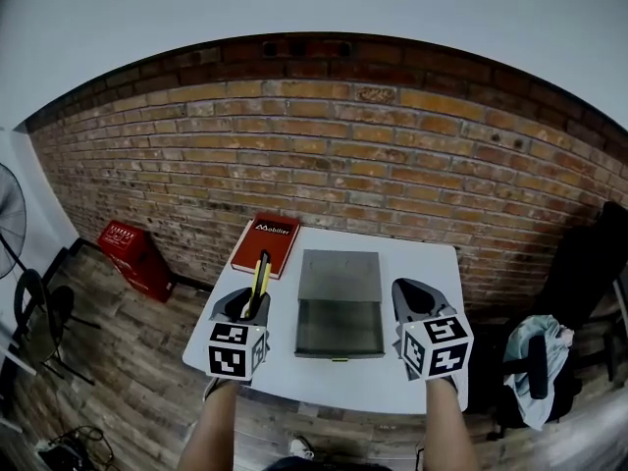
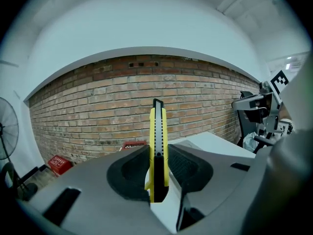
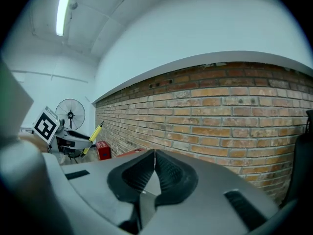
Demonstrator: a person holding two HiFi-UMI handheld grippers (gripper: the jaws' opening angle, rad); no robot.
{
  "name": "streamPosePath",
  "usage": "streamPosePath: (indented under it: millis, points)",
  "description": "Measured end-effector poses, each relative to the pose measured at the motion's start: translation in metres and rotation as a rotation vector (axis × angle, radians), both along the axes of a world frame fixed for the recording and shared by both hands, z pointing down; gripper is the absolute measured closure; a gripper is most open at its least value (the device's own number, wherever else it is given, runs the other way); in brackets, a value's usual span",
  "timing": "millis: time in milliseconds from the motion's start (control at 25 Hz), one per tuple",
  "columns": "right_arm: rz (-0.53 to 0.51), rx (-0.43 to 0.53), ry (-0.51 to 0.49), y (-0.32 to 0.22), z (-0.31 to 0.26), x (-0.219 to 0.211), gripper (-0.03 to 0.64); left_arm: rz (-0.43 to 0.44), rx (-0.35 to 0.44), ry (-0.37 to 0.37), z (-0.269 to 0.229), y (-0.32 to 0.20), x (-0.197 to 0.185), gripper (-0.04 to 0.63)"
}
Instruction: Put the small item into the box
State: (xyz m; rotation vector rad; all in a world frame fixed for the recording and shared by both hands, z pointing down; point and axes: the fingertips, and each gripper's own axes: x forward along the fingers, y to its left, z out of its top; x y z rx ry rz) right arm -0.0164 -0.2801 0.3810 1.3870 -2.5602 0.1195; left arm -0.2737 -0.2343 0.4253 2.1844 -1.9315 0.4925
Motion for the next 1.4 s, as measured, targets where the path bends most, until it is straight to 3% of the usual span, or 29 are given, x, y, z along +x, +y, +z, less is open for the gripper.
streamPosePath:
  millis: [320,640,800,1400]
  points:
    - [0.085,-0.004,0.011,0.003,-0.001,-0.019,0.597,0.092,0.000,0.017,0.003,-0.026,-0.018,0.465]
    - [0.125,0.000,-0.015,0.003,-0.002,0.000,0.597,0.165,-0.005,0.011,0.006,-0.039,0.014,0.465]
    - [0.120,0.025,0.011,-0.007,-0.005,0.011,0.597,0.162,0.002,0.003,0.004,-0.047,0.027,0.465]
    - [0.098,0.021,-0.035,-0.043,-0.007,0.056,0.597,0.124,0.015,-0.020,-0.002,-0.073,0.062,0.465]
